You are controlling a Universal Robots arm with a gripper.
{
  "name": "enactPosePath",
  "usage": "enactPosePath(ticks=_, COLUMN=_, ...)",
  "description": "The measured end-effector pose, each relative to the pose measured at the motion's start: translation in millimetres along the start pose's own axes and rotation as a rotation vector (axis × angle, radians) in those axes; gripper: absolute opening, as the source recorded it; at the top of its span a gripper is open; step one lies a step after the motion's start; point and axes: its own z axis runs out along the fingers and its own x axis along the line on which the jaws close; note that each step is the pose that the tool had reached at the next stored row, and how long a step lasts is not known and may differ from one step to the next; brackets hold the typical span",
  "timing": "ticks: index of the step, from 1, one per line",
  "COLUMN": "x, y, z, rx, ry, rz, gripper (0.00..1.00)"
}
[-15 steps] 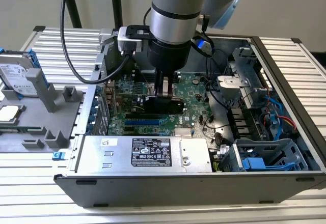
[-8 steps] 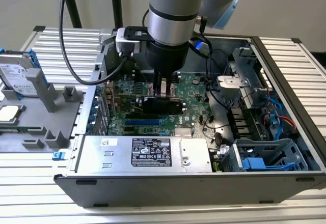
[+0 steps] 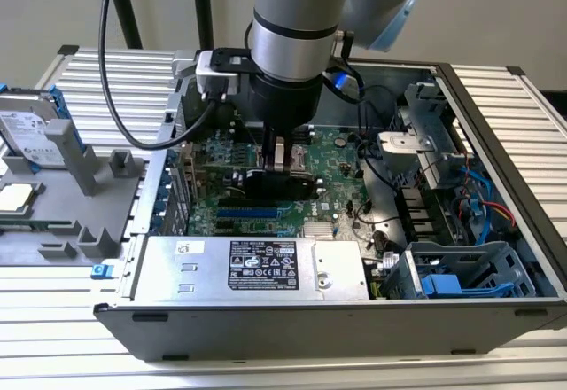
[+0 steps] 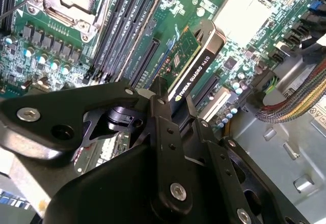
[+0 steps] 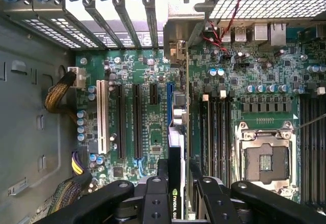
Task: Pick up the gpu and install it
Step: 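Insert the gpu into the slot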
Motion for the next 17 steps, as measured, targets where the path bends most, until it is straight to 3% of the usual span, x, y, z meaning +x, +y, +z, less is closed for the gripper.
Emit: enactPosePath(ticks=17, x=4.7, y=6.4, z=6.5, rx=-0.0001, ry=0.0, rz=0.0, gripper=0.0)
